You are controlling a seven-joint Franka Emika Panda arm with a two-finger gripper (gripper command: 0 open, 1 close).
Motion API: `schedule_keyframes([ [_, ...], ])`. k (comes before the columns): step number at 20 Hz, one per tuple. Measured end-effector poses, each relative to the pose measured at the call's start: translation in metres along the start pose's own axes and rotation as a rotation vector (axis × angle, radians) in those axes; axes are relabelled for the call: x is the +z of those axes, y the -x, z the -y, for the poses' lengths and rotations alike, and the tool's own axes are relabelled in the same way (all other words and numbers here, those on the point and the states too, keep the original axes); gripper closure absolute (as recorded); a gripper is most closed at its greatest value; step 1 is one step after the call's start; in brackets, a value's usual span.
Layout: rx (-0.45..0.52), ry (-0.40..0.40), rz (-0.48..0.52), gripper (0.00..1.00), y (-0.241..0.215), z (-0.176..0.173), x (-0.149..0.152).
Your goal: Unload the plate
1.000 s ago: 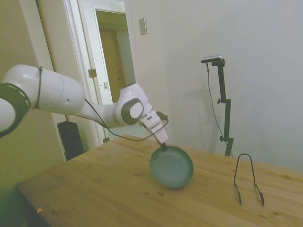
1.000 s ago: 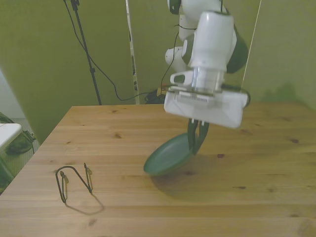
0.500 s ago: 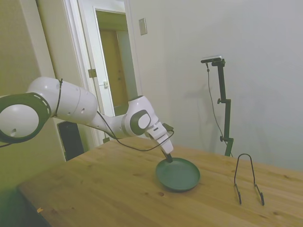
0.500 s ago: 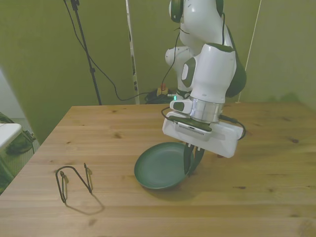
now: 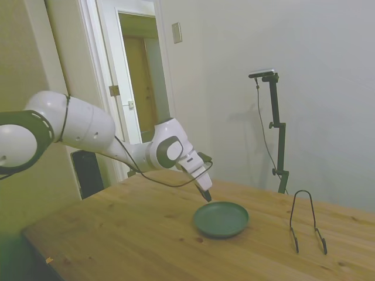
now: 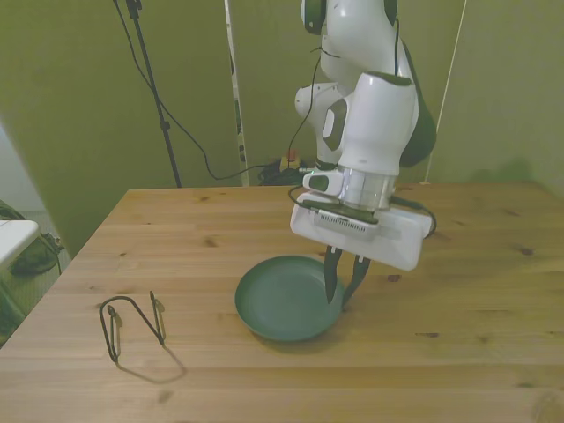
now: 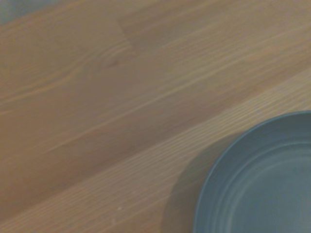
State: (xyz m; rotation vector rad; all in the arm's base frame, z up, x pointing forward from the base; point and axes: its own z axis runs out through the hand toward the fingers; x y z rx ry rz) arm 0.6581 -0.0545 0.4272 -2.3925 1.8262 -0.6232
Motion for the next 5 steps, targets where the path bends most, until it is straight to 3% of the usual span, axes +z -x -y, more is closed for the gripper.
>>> schedule_keyframes([
  [5, -0.04, -0.047, 0.076, 0.0, -0.002, -0.026, -0.114],
])
